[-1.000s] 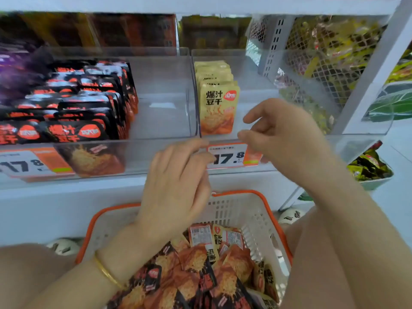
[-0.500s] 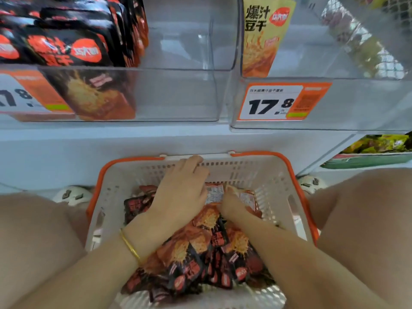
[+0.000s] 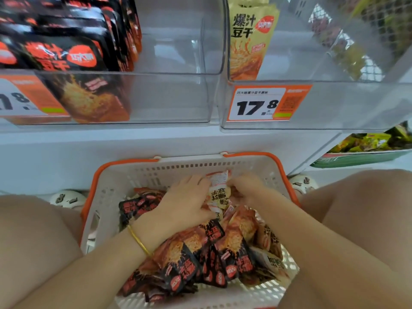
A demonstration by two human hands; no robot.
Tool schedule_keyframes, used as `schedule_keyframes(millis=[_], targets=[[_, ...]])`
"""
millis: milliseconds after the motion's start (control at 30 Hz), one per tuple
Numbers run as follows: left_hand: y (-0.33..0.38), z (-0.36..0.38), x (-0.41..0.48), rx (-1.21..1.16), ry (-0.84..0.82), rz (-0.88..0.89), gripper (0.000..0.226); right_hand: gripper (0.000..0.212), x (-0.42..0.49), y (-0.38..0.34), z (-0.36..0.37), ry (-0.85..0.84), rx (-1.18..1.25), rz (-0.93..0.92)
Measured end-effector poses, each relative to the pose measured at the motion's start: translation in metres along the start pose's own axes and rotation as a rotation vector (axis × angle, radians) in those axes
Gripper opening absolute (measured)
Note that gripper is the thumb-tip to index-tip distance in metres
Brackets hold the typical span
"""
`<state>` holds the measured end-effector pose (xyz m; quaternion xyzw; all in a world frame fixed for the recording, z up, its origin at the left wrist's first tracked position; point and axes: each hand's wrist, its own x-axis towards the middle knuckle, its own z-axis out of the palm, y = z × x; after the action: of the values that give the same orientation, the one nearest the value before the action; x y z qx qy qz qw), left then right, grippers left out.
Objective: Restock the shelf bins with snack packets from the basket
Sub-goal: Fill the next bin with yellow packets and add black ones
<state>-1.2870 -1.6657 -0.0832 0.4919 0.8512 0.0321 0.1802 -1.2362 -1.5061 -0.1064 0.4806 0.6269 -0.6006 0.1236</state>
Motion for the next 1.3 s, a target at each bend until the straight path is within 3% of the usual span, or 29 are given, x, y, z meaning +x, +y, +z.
schedule_keyframes(millis=[67,133,200,267,300,433,533,633,700,767,833,933,1067,1167,1233,1300], targets=[[0.006,-0.007,-0.001,-0.065,0.041,0.035,0.053,0.022,-0.029,-0.011,-0.008,-0.157,0.25,0.1],[0.007,-0.023,-0.002,-0.162,0.166,0.062,0.029,0.022,-0.059,-0.022,-0.015,-0.248,0.266,0.129],[0.004,-0.047,-0.004,-0.232,0.246,0.045,0.018,0.026,-0.076,-0.028,-0.023,-0.165,-0.074,-0.044],[0.005,-0.073,-0.008,-0.315,0.255,0.004,0.021,0.032,-0.091,-0.034,-0.034,0.021,-0.361,-0.367],[0.007,-0.086,-0.011,-0.378,0.265,-0.009,0.023,0.036,-0.099,-0.036,-0.041,0.026,-0.334,-0.484],[0.024,-0.138,-0.023,-0.628,0.287,0.001,0.032,0.062,-0.129,-0.048,-0.065,-0.29,-0.028,-0.625],[0.038,-0.18,-0.029,-0.71,0.375,0.066,0.027,0.074,-0.146,-0.071,-0.083,-0.353,0.037,-0.772],[0.05,-0.215,-0.025,-0.713,0.498,0.121,0.024,0.017,-0.168,-0.109,-0.096,-0.304,-0.057,-0.963],[0.052,-0.231,-0.015,-0.788,0.629,0.165,0.03,0.009,-0.179,-0.136,-0.105,-0.193,-0.003,-1.015],[0.047,-0.238,-0.001,-0.849,0.771,0.185,0.039,0.009,-0.178,-0.161,-0.116,-0.047,0.132,-1.043],[0.041,-0.237,0.013,-0.643,0.849,0.128,0.048,0.014,-0.162,-0.181,-0.124,0.079,0.152,-1.035],[0.035,-0.222,0.029,-0.329,0.805,0.106,0.059,0.025,-0.123,-0.196,-0.121,0.139,-0.022,-0.861],[0.031,-0.204,0.037,-0.24,0.723,0.074,0.062,0.024,-0.081,-0.2,-0.102,0.226,-0.359,-0.741],[0.028,-0.202,0.037,-0.213,0.752,0.069,0.062,0.039,-0.067,-0.205,-0.102,0.35,-0.562,-0.703],[0.028,-0.202,0.037,-0.213,0.751,0.071,0.061,0.038,-0.062,-0.207,-0.103,0.356,-0.602,-0.656],[0.028,-0.203,0.036,-0.214,0.74,0.074,0.061,0.037,-0.058,-0.208,-0.101,0.295,-0.494,-0.619]])
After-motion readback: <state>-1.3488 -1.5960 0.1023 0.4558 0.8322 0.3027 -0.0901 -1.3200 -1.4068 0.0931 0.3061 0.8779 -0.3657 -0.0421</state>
